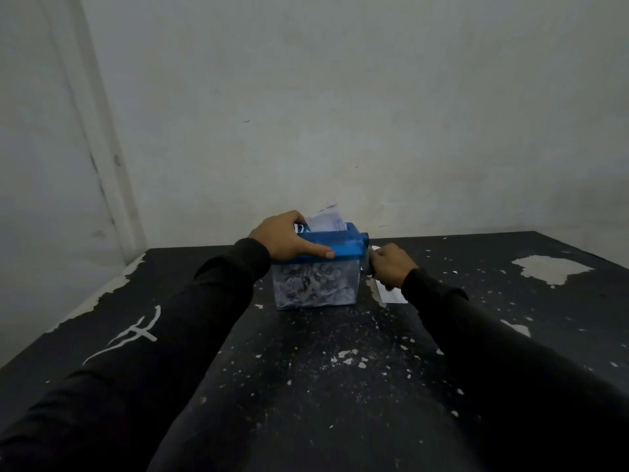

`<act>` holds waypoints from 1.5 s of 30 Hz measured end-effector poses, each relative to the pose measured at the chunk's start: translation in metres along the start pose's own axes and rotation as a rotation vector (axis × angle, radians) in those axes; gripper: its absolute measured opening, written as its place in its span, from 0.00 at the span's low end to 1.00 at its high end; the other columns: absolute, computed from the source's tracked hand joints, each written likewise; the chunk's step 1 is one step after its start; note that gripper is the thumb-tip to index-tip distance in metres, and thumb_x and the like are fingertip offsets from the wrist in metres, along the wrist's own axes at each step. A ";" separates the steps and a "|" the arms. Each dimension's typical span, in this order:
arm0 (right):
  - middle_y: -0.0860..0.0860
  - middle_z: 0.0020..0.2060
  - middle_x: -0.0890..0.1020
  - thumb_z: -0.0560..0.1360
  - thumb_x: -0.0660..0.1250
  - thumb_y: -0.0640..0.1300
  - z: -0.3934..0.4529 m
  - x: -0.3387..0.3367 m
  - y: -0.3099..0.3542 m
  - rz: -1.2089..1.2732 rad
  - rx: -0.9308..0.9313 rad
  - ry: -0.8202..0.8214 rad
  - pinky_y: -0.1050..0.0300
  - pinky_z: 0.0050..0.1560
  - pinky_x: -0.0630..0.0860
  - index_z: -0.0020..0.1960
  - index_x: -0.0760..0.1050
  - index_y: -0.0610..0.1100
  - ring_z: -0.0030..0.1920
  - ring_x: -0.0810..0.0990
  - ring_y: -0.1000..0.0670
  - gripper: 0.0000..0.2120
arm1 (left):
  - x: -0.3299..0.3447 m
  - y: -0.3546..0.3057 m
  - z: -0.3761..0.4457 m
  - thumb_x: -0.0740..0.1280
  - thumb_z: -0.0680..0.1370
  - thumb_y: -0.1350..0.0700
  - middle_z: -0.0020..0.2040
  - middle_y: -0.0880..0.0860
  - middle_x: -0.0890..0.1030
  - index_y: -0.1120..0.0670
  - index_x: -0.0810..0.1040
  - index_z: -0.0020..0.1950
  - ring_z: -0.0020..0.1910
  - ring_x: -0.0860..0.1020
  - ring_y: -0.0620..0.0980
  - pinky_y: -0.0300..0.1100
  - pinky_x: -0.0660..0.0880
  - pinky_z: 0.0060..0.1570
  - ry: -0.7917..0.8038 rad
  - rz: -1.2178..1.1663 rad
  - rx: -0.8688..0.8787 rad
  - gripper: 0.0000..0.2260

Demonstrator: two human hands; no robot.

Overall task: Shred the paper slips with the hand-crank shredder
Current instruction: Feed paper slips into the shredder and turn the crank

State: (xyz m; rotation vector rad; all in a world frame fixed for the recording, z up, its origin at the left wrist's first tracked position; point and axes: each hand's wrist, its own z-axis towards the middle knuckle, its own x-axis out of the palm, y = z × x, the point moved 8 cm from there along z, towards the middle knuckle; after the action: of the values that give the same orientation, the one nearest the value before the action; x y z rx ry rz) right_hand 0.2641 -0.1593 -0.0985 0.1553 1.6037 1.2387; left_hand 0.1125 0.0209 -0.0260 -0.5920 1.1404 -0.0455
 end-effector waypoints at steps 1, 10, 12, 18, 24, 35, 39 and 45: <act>0.45 0.34 0.79 0.85 0.55 0.51 -0.009 -0.002 0.000 0.031 -0.013 -0.009 0.59 0.26 0.71 0.38 0.75 0.40 0.28 0.72 0.50 0.23 | 0.000 0.000 0.001 0.70 0.49 0.19 0.55 0.47 0.78 0.46 0.75 0.57 0.51 0.77 0.50 0.48 0.76 0.51 -0.002 -0.007 -0.001 0.46; 0.51 0.28 0.64 0.81 0.60 0.50 -0.024 -0.048 0.054 0.523 -0.118 0.058 0.59 0.26 0.62 0.41 0.72 0.43 0.25 0.60 0.52 0.14 | 0.002 0.003 0.003 0.75 0.54 0.23 0.51 0.46 0.79 0.47 0.75 0.55 0.49 0.77 0.50 0.49 0.77 0.51 0.002 -0.014 0.035 0.39; 0.50 0.29 0.67 0.82 0.62 0.55 -0.004 -0.055 0.060 0.430 -0.144 -0.022 0.60 0.25 0.66 0.42 0.75 0.42 0.25 0.63 0.52 0.18 | 0.001 0.003 0.002 0.74 0.54 0.23 0.51 0.46 0.78 0.47 0.75 0.54 0.49 0.77 0.50 0.48 0.76 0.49 -0.008 -0.023 0.041 0.39; 0.45 0.45 0.82 0.81 0.65 0.51 0.034 -0.050 0.071 0.161 -0.208 -0.288 0.60 0.36 0.76 0.53 0.77 0.45 0.41 0.78 0.45 0.09 | 0.000 0.001 0.001 0.77 0.59 0.27 0.52 0.47 0.79 0.48 0.75 0.55 0.49 0.77 0.50 0.48 0.76 0.49 -0.023 0.001 0.052 0.35; 0.58 0.45 0.83 0.66 0.64 0.61 0.018 -0.032 0.111 -0.202 -0.459 -0.173 0.41 0.61 0.75 0.42 0.82 0.53 0.50 0.80 0.51 0.14 | 0.000 0.001 0.001 0.69 0.53 0.19 0.51 0.48 0.81 0.47 0.76 0.57 0.47 0.78 0.49 0.49 0.79 0.50 -0.033 0.080 0.041 0.44; 0.58 0.40 0.82 0.76 0.69 0.53 0.018 -0.016 0.104 -0.116 -0.519 -0.131 0.40 0.54 0.78 0.42 0.81 0.54 0.45 0.80 0.53 0.06 | -0.011 -0.009 0.000 0.64 0.81 0.40 0.49 0.53 0.80 0.54 0.78 0.56 0.46 0.78 0.51 0.47 0.74 0.47 -0.101 -0.141 0.175 0.18; 0.58 0.39 0.82 0.76 0.68 0.54 0.011 -0.014 0.105 -0.073 -0.535 -0.162 0.39 0.53 0.78 0.42 0.79 0.56 0.45 0.80 0.51 0.05 | -0.012 -0.011 0.001 0.65 0.83 0.50 0.45 0.54 0.80 0.52 0.78 0.49 0.44 0.77 0.54 0.51 0.74 0.48 -0.103 -0.076 0.188 0.07; 0.54 0.40 0.85 0.75 0.66 0.61 0.007 -0.013 0.103 0.056 -0.504 -0.162 0.40 0.49 0.81 0.47 0.79 0.54 0.43 0.83 0.49 0.11 | -0.014 -0.014 -0.001 0.59 0.85 0.48 0.42 0.54 0.79 0.48 0.72 0.49 0.42 0.77 0.56 0.51 0.75 0.46 -0.157 -0.111 0.196 0.08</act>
State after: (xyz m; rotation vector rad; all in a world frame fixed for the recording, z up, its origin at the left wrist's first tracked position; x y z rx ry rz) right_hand 0.2283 -0.1161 -0.0108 -0.0198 1.1157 1.5921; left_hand 0.1094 0.0129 -0.0079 -0.4749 0.9378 -0.2012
